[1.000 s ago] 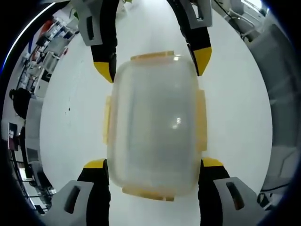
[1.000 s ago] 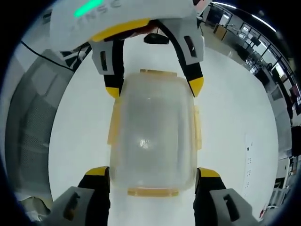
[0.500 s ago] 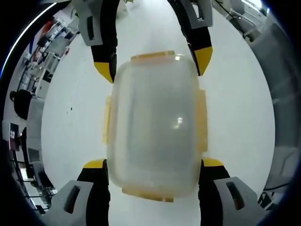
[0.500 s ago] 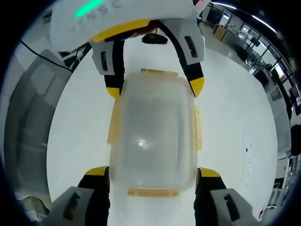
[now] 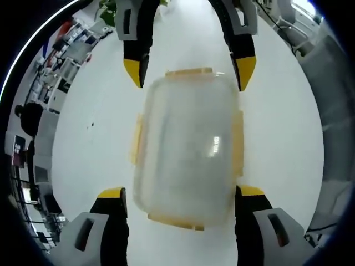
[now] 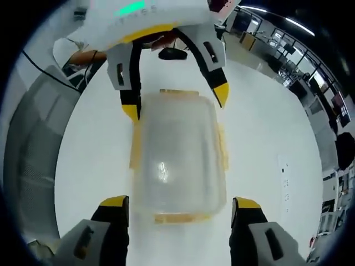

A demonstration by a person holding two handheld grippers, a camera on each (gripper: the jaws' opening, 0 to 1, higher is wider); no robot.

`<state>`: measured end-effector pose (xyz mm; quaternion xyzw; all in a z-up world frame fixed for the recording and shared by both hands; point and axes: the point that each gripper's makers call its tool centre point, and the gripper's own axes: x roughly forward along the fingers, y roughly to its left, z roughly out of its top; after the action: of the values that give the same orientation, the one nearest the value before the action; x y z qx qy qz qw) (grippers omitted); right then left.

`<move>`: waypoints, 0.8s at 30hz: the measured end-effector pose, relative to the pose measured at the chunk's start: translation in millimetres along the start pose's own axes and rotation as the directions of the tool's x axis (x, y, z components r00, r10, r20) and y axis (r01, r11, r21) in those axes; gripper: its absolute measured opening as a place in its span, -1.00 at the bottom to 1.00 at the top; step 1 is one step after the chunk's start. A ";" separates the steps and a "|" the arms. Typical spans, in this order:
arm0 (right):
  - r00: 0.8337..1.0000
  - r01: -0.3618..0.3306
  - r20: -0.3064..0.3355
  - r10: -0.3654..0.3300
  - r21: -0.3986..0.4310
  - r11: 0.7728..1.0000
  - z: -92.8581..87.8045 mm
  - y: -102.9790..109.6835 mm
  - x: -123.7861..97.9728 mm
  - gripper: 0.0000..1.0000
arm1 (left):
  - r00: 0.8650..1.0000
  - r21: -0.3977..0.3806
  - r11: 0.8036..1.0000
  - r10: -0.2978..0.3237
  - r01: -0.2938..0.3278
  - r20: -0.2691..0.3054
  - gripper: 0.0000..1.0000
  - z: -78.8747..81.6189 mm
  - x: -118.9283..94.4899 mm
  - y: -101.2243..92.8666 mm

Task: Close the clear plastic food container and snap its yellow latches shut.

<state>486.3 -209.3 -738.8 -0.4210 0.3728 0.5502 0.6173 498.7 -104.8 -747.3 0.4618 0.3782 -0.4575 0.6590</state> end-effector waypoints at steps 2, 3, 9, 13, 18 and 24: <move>0.999 0.017 0.027 -0.018 0.022 1.000 3.6 0.1 -2.9 0.46 | 1.000 -0.047 0.999 0.008 -0.007 0.028 0.56 2.2 -4.0 -0.5; 0.999 0.021 0.036 -0.022 0.036 0.999 4.1 0.9 -4.6 0.46 | 1.000 -0.052 0.999 0.008 -0.007 0.028 0.56 1.5 -4.1 -1.2; 0.998 0.036 0.052 -0.039 0.059 0.998 4.6 6.8 -11.4 0.47 | 0.999 -0.067 0.998 0.017 -0.015 0.033 0.55 -1.1 -7.9 -9.9; 0.997 0.041 0.057 -0.046 0.073 0.996 2.3 11.0 -14.0 0.46 | 0.999 -0.089 0.996 0.026 -0.022 0.040 0.55 -1.0 -11.6 -13.3; 0.996 0.051 0.065 -0.058 0.109 0.993 -2.5 19.2 -17.4 0.45 | 0.997 -0.110 0.993 0.041 -0.034 0.061 0.54 0.6 -17.8 -16.2; 0.993 0.064 0.091 -0.079 0.158 0.985 -3.9 27.4 -21.0 0.44 | 0.994 -0.143 0.988 0.061 -0.048 0.088 0.54 3.4 -24.0 -19.1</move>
<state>456.7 -219.5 -723.9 -0.3576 0.3685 0.5169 0.6850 473.7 -104.9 -729.2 0.4028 0.3661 -0.4321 0.7191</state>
